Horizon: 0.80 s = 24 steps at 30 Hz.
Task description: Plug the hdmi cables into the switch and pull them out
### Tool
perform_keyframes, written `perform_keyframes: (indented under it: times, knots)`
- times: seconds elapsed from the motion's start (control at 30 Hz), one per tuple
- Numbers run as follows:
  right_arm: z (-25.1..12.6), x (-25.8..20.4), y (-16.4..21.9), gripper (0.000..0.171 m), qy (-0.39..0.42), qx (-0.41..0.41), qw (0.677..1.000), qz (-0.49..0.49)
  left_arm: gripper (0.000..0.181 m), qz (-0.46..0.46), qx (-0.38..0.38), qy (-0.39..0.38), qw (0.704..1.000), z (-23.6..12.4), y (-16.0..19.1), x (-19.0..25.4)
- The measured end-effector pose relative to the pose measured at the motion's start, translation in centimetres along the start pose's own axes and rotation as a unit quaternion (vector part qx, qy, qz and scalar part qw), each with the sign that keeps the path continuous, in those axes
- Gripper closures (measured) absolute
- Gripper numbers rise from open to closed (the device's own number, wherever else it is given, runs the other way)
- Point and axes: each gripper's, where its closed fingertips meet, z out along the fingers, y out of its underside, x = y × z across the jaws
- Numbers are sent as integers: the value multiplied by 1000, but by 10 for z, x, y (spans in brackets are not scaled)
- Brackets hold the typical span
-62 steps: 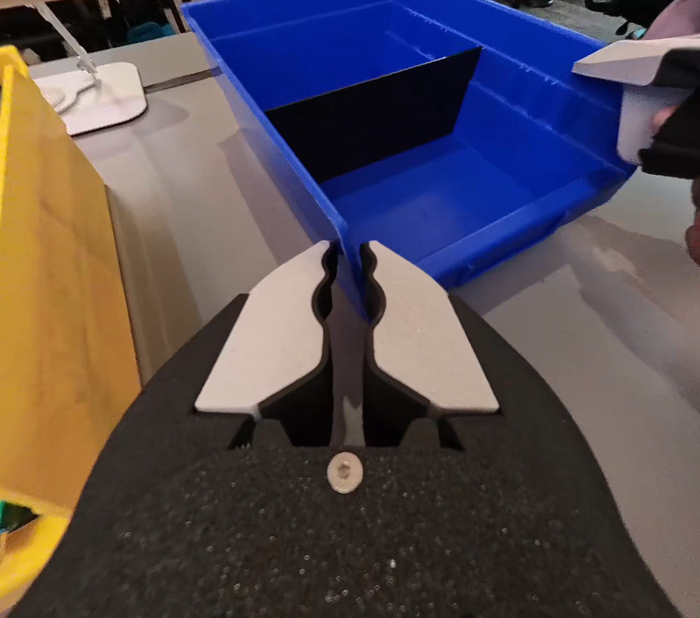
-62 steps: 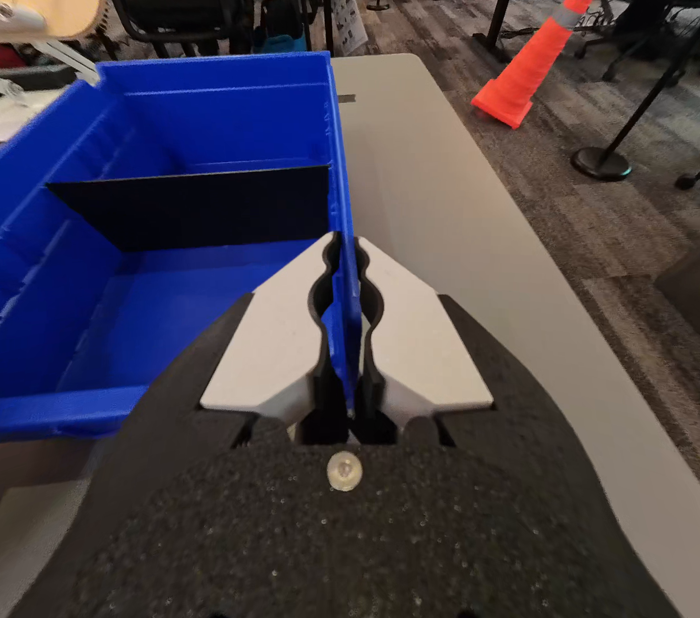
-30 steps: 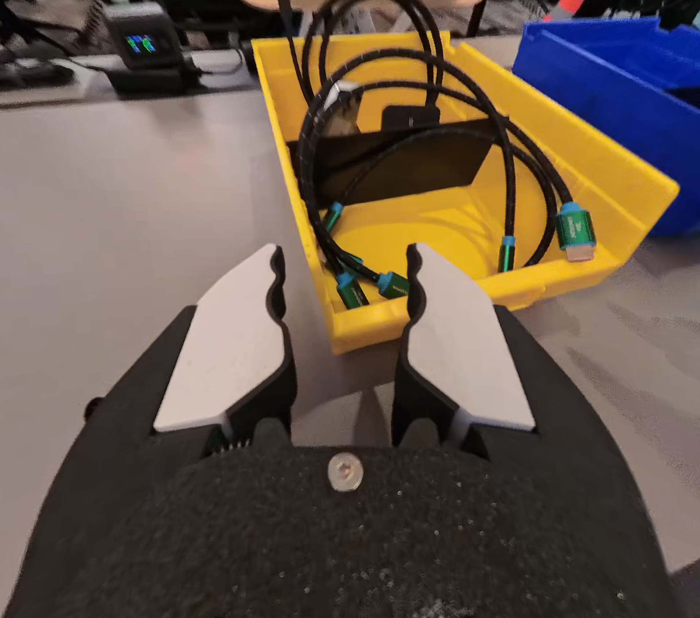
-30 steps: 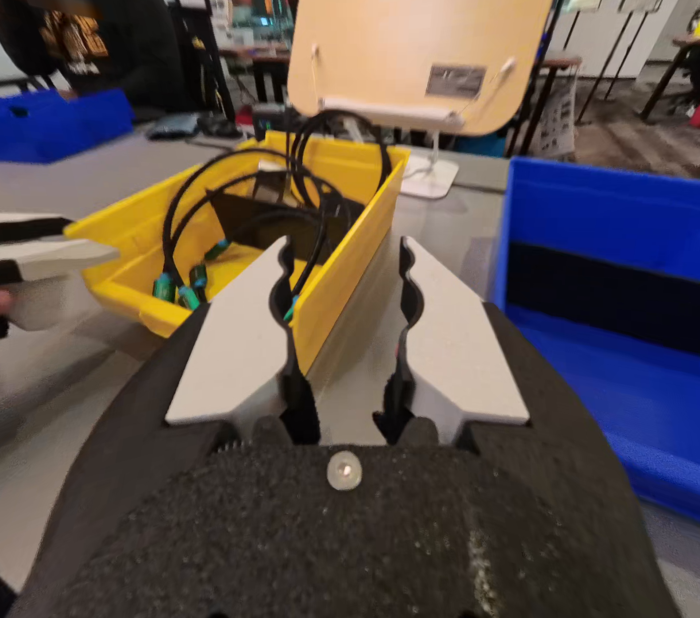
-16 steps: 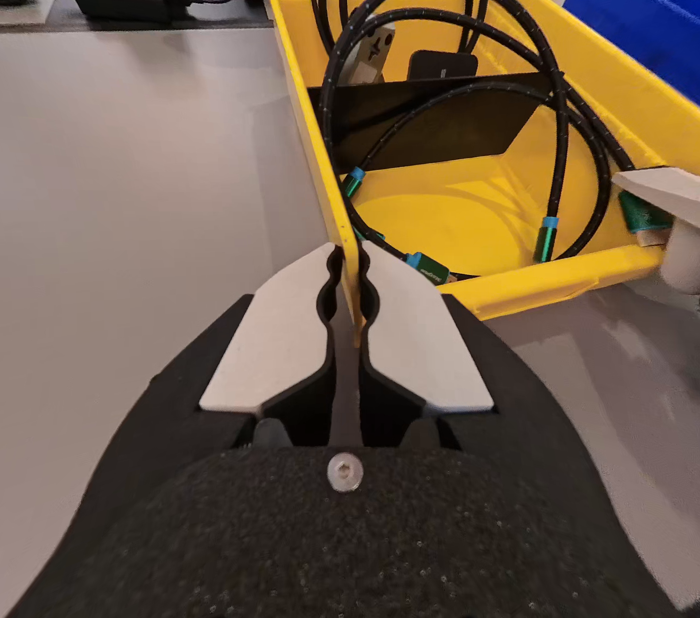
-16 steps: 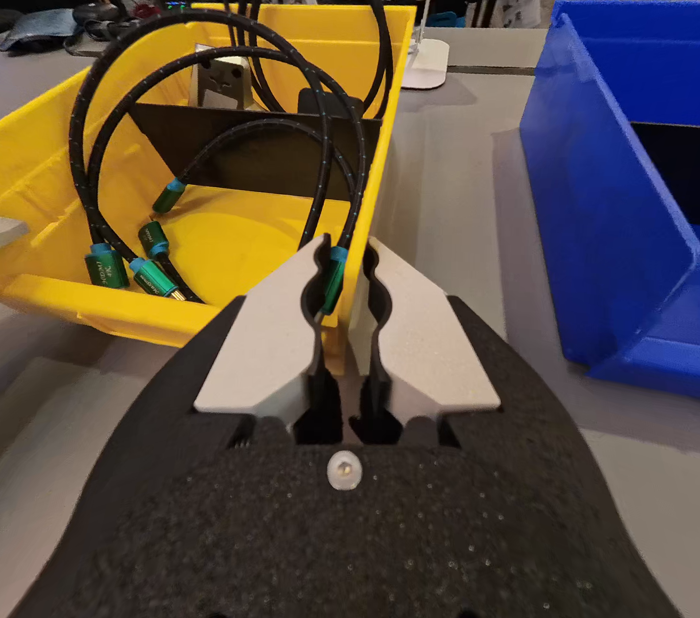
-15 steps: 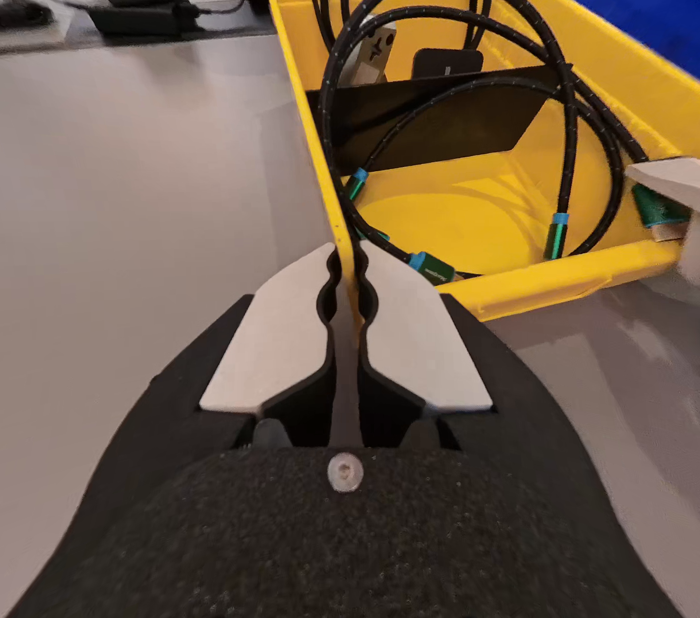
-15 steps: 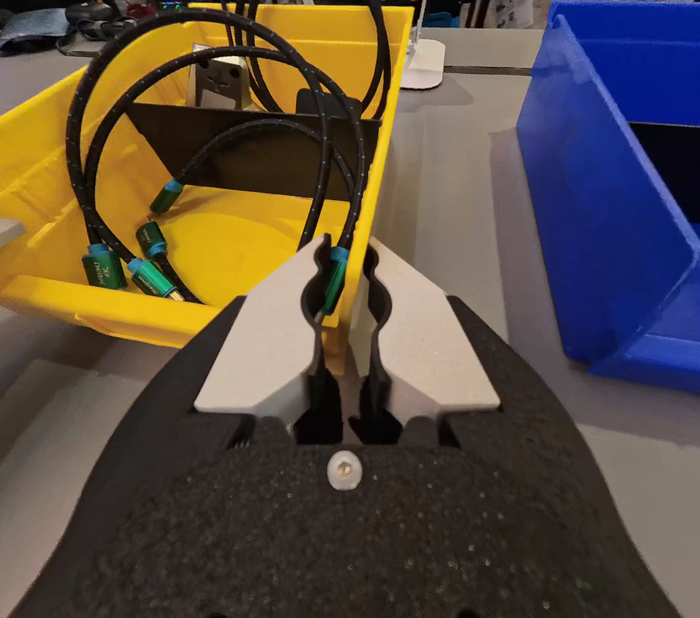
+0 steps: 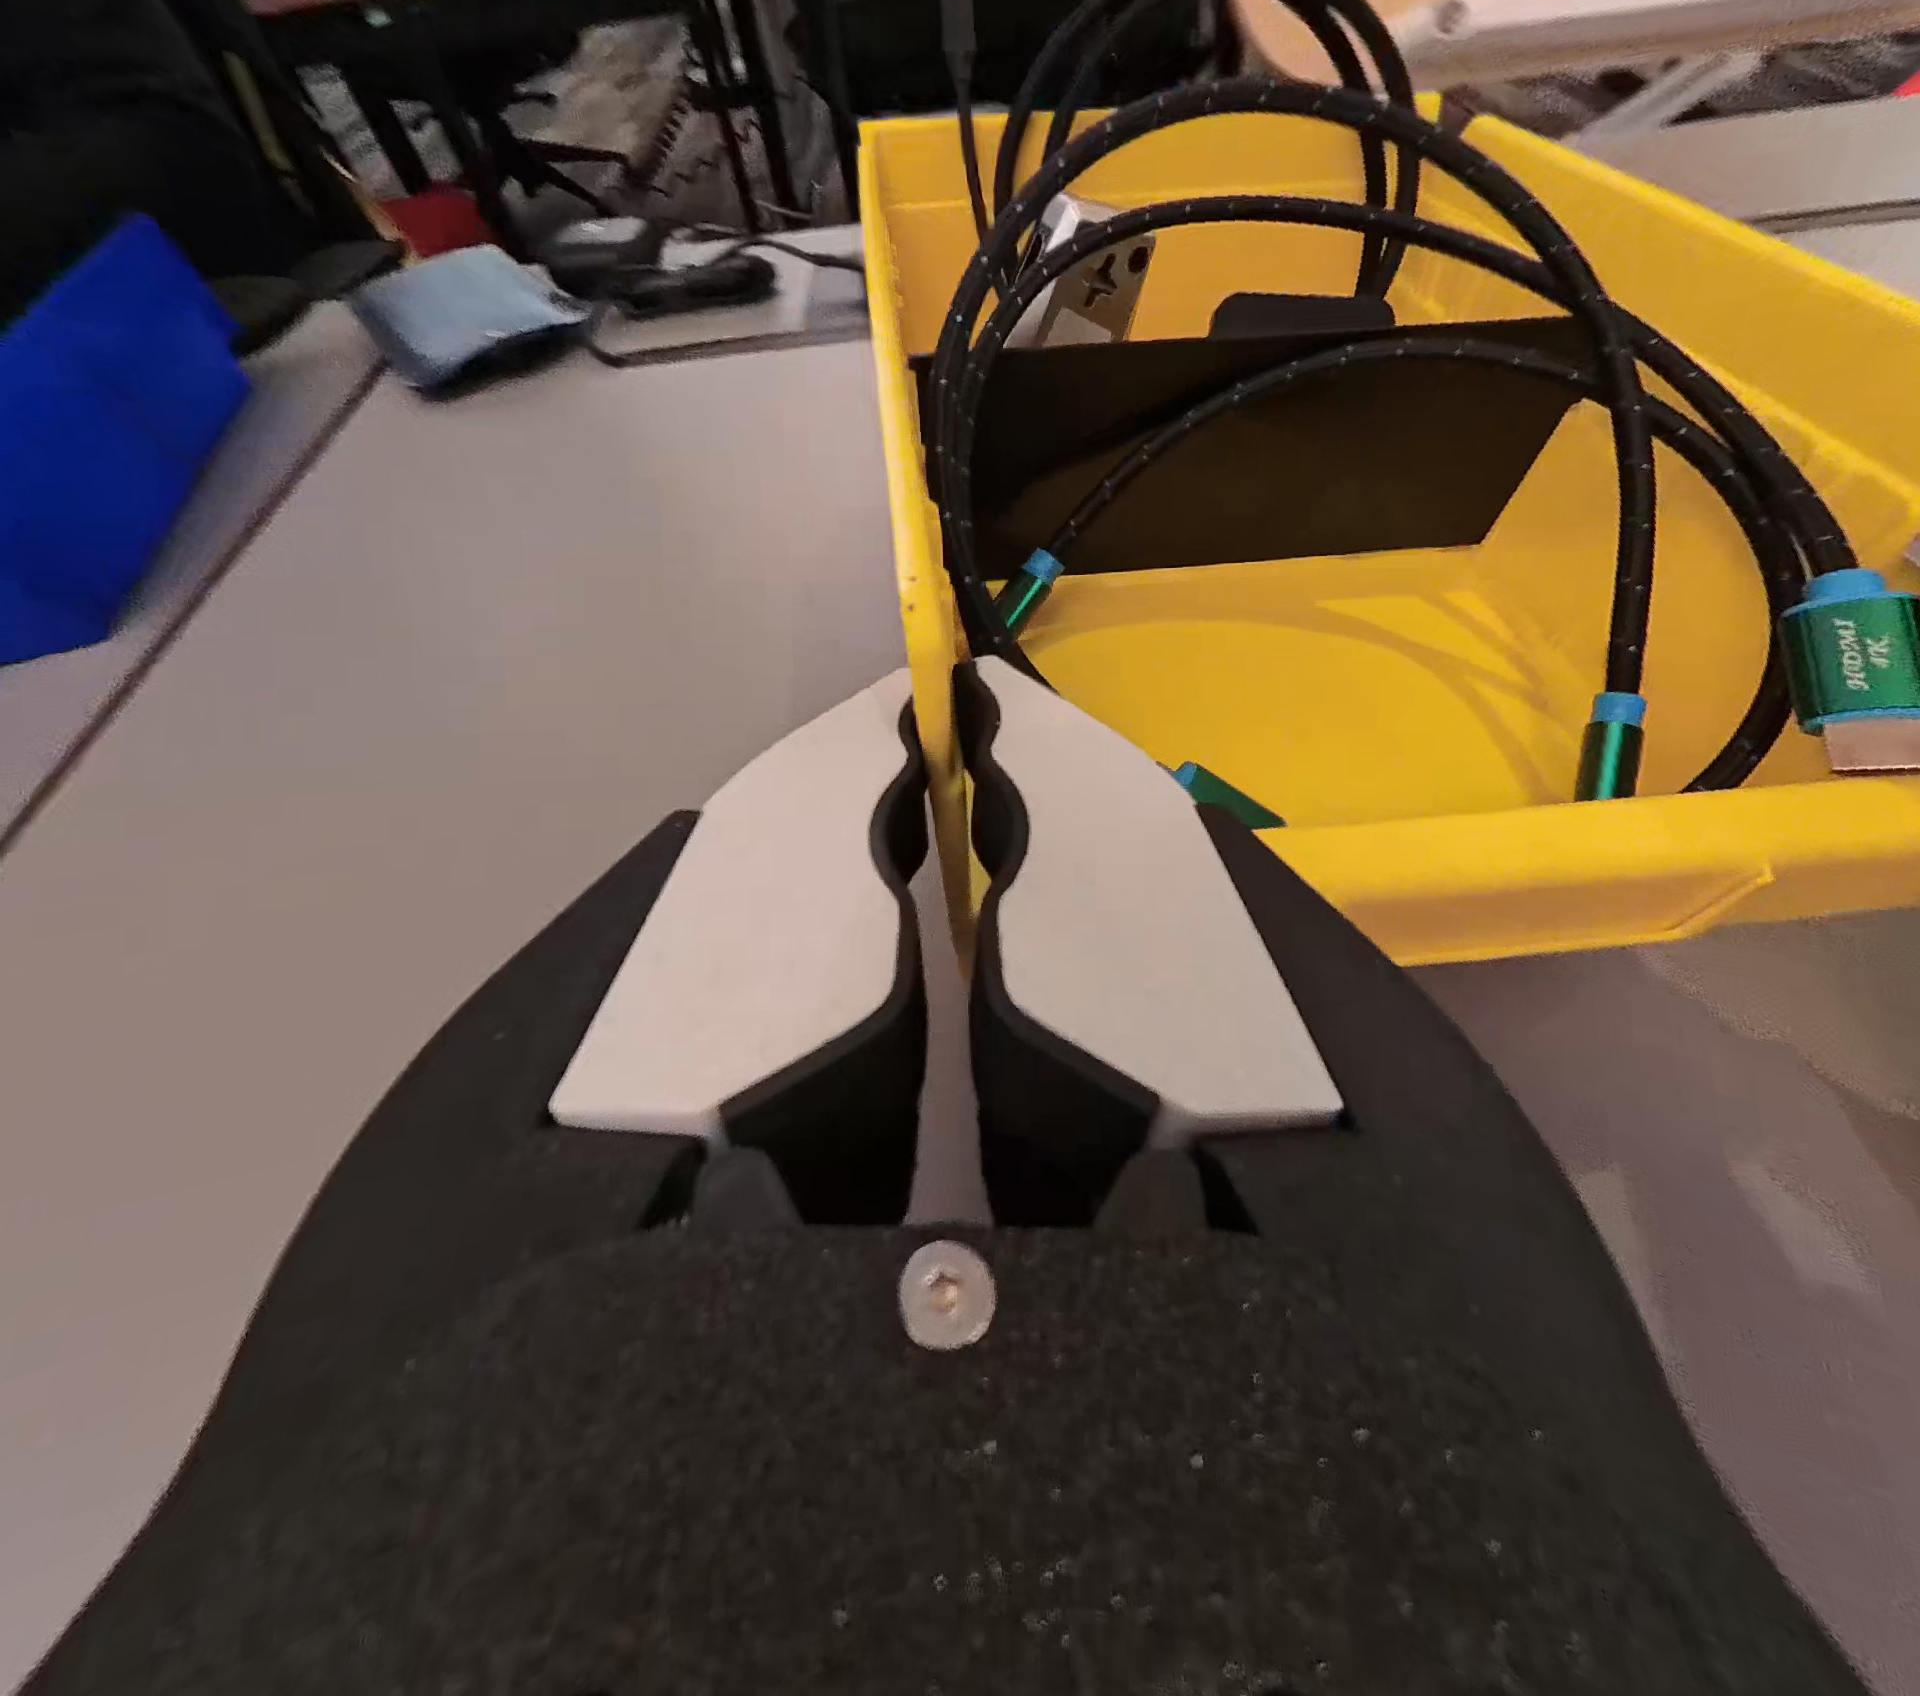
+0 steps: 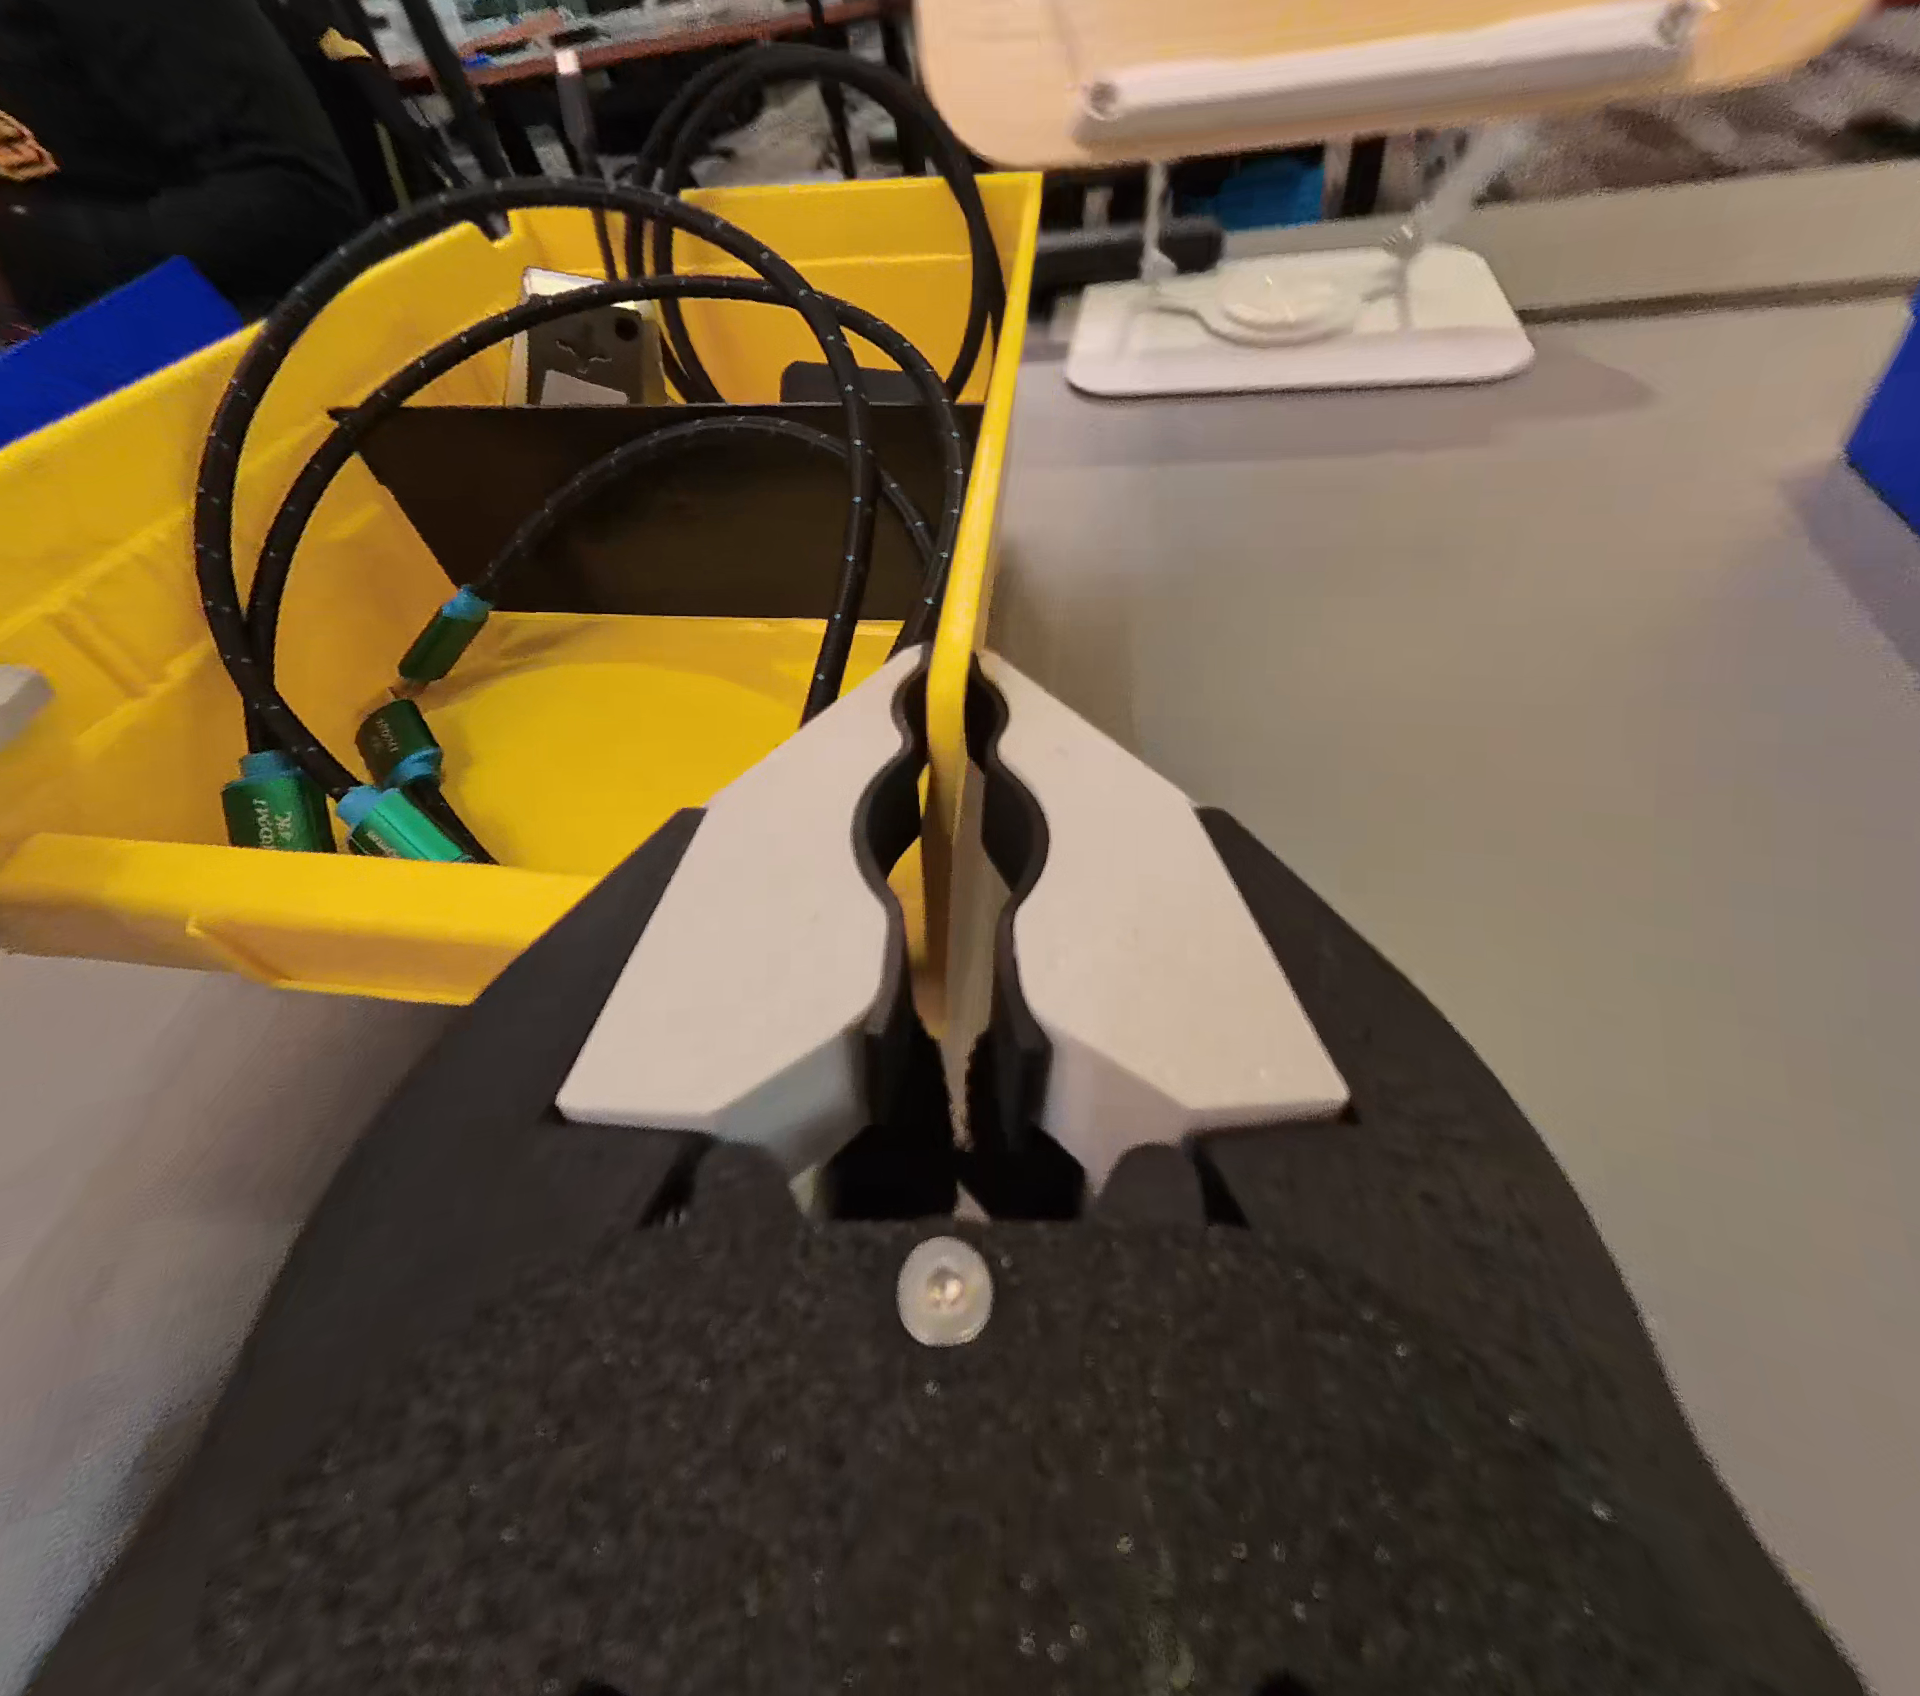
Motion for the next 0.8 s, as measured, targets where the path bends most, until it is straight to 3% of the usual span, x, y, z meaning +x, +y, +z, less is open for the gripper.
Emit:
perform_keyframes:
  times: [0.13,0.27,0.57,0.8]
  knots:
    - [20,-60,-9,169,-15,19,999,-31,179,-14,15,-14,1000,3,5,-59]
    - [42,-95,5,169,-12,3,999,-47,178,-18,-2,-6,1000,18,21,-95]
    - [53,-109,39,166,-49,-32,998,-1,178,-70,-87,-9,994,35,59,-111]
    - [41,-115,37,162,-84,-38,993,-81,177,-79,-83,-30,993,34,58,-116]
